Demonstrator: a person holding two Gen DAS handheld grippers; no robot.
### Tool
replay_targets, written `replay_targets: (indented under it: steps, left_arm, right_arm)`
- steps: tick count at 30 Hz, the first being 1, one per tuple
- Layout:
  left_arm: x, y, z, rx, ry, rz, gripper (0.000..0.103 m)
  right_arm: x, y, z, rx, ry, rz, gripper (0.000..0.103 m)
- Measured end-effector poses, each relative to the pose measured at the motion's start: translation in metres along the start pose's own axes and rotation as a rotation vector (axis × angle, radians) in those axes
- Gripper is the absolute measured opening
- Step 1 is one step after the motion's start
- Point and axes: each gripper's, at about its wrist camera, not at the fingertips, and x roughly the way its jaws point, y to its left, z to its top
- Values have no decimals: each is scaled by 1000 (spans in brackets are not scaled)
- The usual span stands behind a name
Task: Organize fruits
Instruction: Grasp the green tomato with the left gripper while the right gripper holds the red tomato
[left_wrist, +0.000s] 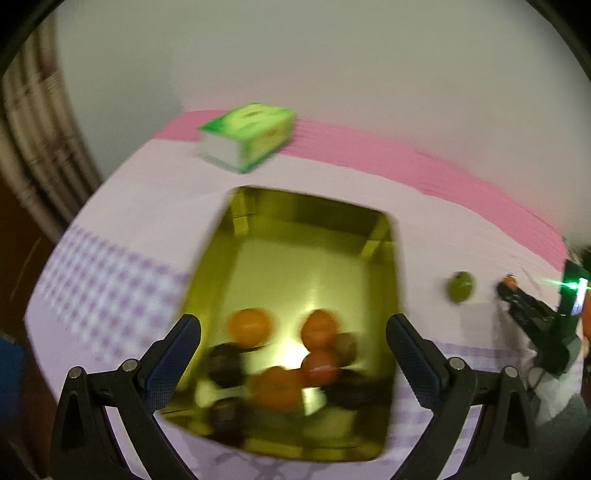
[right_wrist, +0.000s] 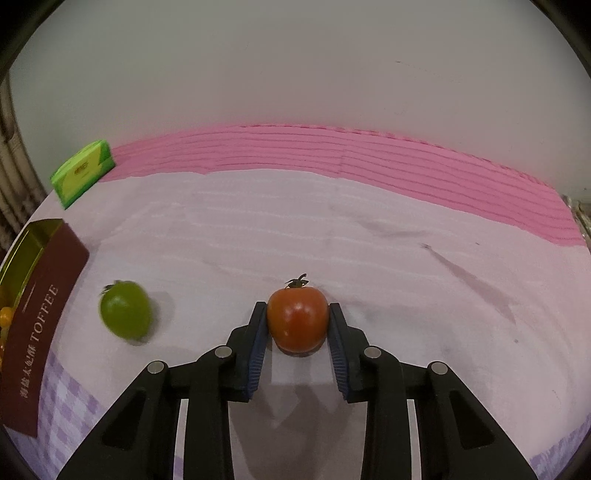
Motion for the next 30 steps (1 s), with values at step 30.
replay_targets:
  steps: [30]
  left_arm:
    - [96, -170, 20, 169, 128, -223, 69]
  right_arm:
    - [-11, -55, -15, 65, 6, -110, 33]
